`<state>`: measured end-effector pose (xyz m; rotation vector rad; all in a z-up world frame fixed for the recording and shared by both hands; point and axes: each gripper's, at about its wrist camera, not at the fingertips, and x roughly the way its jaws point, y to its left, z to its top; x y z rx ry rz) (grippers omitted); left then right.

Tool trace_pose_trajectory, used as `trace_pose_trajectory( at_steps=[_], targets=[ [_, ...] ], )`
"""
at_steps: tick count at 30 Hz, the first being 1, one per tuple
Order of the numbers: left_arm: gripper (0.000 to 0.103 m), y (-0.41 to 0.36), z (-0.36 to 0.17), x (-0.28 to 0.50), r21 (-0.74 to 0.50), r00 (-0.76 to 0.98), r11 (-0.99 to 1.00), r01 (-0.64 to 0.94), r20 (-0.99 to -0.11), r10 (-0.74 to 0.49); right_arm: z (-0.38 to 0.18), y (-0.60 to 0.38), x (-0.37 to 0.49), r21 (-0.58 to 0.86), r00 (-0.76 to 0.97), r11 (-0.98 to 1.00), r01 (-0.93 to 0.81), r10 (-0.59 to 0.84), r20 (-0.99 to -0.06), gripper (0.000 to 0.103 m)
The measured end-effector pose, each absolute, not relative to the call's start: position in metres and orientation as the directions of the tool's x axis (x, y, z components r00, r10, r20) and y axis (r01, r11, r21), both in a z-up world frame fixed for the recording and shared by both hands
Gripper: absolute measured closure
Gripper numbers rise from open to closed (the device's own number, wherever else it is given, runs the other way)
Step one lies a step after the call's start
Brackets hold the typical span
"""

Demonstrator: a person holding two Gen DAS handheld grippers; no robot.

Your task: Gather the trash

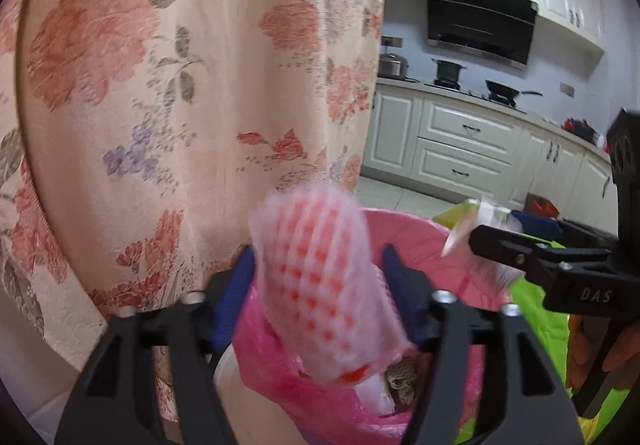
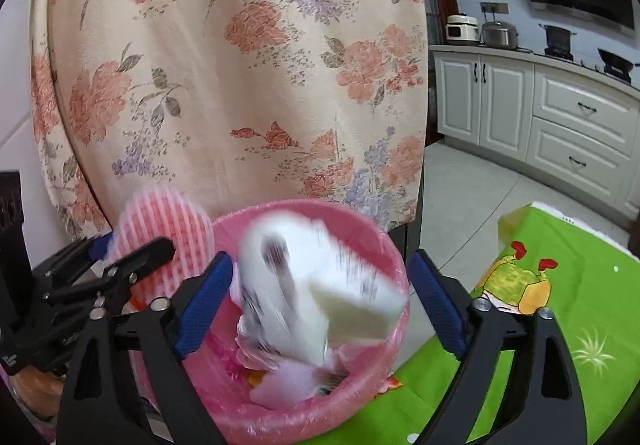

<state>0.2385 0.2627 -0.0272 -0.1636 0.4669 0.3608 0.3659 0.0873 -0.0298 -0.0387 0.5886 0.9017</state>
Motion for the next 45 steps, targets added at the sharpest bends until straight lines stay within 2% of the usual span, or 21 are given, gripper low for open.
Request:
trace_pose_trajectory(
  at_steps=[8,19,27,45],
  targets=[
    [0.005,0.256,-0.02,0.211,-0.056,0.819,0.897,-0.439,-0.436,0.373,-0.019,0.049,0.356,0.244,0.524,0.667,-0.704,0.719,-0.457,0.018],
    [0.005,0.226,0.008,0.165,-0.024,0.804,0.875,-0.484,-0.406,0.434,0.004,0.006,0.304,0.166,0.615,0.737,-0.655,0.648,-0.45,0.018],
    [0.005,0.197,0.022,0.131,-0.02,0.811,0.887,-0.461,-0.415,0.412,0.008,-0.009,0.263,0.147,0.615,0.729,-0.669,0.654,-0.44,0.018],
    [0.005,0.147,0.014,0.082,-0.018,0.811,0.905,-0.426,-0.452,0.373,0.0,-0.039,0.204,0.126,0.608,0.719,-0.684,0.657,-0.447,0.018]
  ],
)
